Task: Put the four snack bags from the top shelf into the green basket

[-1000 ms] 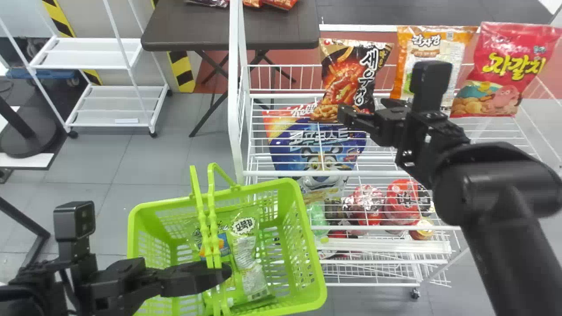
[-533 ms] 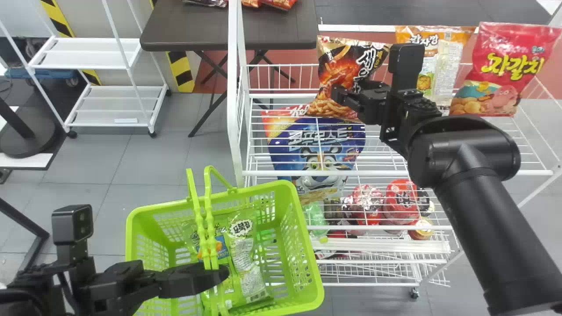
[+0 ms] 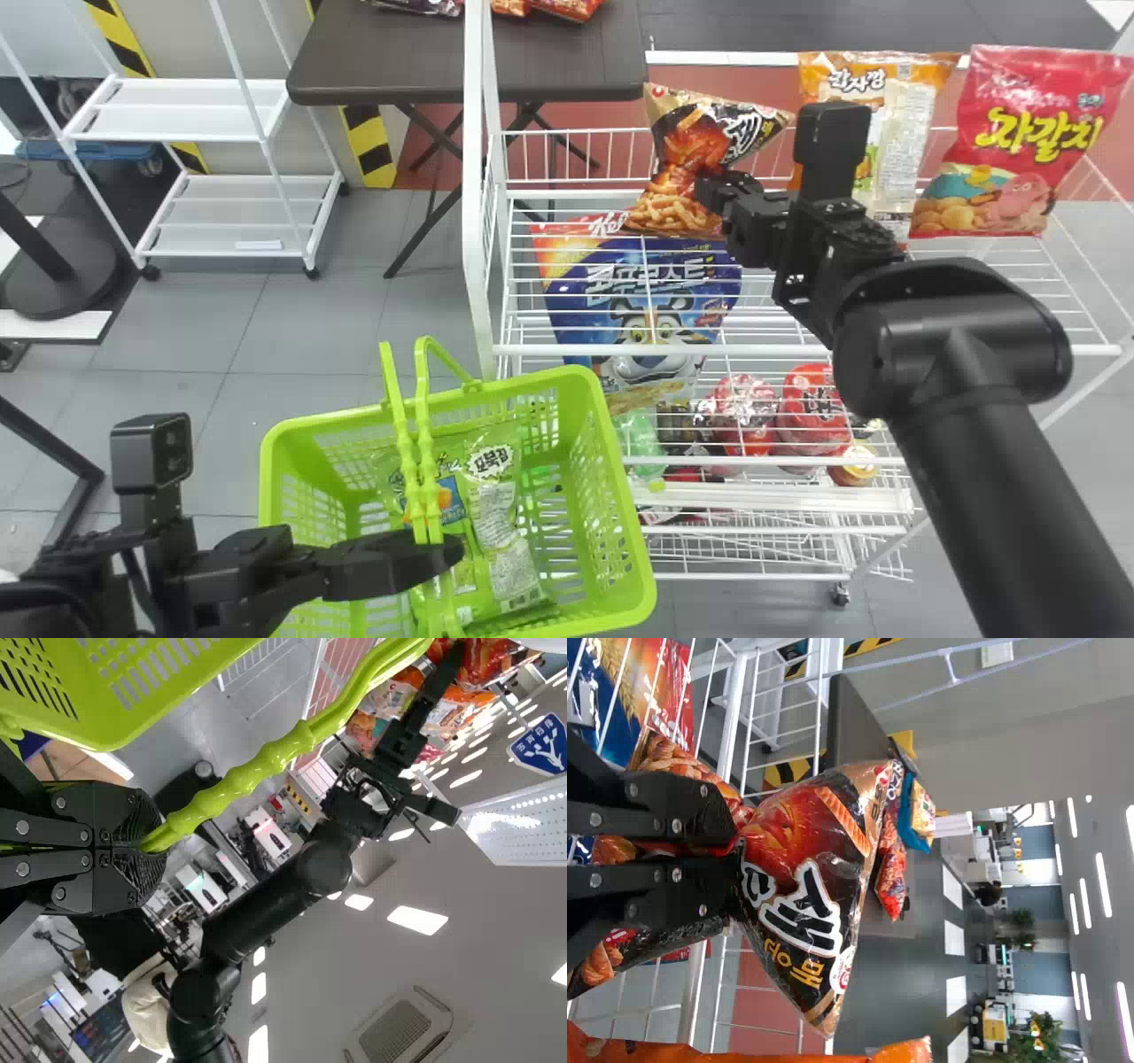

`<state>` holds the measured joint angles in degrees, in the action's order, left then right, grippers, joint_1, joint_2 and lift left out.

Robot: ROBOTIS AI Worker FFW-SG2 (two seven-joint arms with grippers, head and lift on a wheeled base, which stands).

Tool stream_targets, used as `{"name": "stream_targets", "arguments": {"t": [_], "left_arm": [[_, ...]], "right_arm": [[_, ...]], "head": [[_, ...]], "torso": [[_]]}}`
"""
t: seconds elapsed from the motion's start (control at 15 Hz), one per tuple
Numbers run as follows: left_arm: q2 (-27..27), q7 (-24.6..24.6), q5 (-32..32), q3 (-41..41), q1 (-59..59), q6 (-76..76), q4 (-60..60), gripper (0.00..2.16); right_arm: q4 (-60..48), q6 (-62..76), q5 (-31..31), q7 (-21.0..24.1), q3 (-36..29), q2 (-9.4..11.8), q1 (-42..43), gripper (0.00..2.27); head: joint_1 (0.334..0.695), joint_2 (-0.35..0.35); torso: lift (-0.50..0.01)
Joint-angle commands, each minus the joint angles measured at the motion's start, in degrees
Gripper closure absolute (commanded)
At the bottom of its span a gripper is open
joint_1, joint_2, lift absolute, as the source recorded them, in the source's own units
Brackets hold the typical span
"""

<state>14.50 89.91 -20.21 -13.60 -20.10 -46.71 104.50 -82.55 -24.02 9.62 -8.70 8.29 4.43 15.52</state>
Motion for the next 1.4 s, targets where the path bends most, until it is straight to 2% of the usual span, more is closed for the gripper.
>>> {"name": "stream_targets", "arguments": {"t": [0.0,0.2,0.33,0.47,0.6,0.67,0.87,0.93,1.0,1.07,1.13,1.2,1.33], "left_arm": [[0.18,0.66,-0.09,-0.29,-0.02,-0.01,0.0,2.15],[0.27,0.66,-0.09,-0.29,0.15,-0.01,0.0,2.15],[0.35,0.66,-0.18,-0.2,0.24,-0.01,0.0,2.15],[0.27,0.66,-0.18,-0.29,0.41,-0.18,0.0,2.15],[0.35,0.66,-0.18,-0.46,0.41,-0.36,0.0,2.15],[0.35,0.66,-0.18,-0.46,0.5,-0.36,-0.09,2.15],[0.35,0.66,-0.18,-0.2,0.94,-0.36,-0.35,2.15],[0.35,0.66,-0.09,-0.11,0.94,-0.36,-0.44,2.15],[0.35,0.66,-0.18,-0.11,1.03,-0.36,-0.53,2.15],[0.27,0.66,-0.18,-0.03,1.12,-0.36,-0.53,2.15],[0.27,0.66,-0.18,0.06,1.03,-0.36,-0.53,2.15],[0.27,0.66,-0.09,0.06,1.03,-0.18,-0.61,2.15],[0.27,0.66,-0.09,0.06,1.03,-0.18,-0.7,2.15]], "right_arm": [[-14.74,-5.83,0.75,0.0,-0.9,0.14,-7.52,2.25],[-35.4,-21.3,2.42,0.0,0.06,0.05,-17.28,2.25],[-43.92,-33.25,2.68,0.08,3.14,0.05,-21.23,2.25],[-48.49,-43.09,3.56,0.35,6.39,0.05,-23.95,2.25],[-51.83,-48.54,6.02,0.79,8.06,0.23,-26.33,2.25],[-53.33,-50.65,6.55,0.7,8.77,0.32,-27.56,2.25],[-55.09,-61.2,9.01,0.79,9.03,0.4,-28.09,2.25],[-54.73,-63.84,8.83,0.7,9.56,0.49,-27.56,2.12],[-53.24,-64.71,8.66,0.35,10.17,0.84,-27.12,1.63],[-51.39,-64.01,8.39,-0.71,10.35,1.19,-26.59,0.5],[-49.9,-62.25,8.13,-2.46,10.17,1.55,-26.06,0.0],[-48.49,-58.56,8.31,-5.1,9.38,1.81,-25.71,0.0],[-46.82,-48.19,8.13,-5.98,8.68,1.81,-25.98,0.05]], "head": [[0.695,0.022],[0.695,0.044],[0.695,0.069],[0.695,0.138],[0.695,0.181],[0.695,0.226],[0.695,0.278],[0.695,0.302],[0.695,0.309],[0.695,0.313],[0.695,0.317],[0.695,0.322],[0.695,0.327]], "torso": [[-0.003],[-0.003],[-0.003],[-0.003],[-0.003],[-0.003],[-0.003],[-0.003],[-0.003],[-0.003],[-0.003],[-0.003],[-0.003]]}}
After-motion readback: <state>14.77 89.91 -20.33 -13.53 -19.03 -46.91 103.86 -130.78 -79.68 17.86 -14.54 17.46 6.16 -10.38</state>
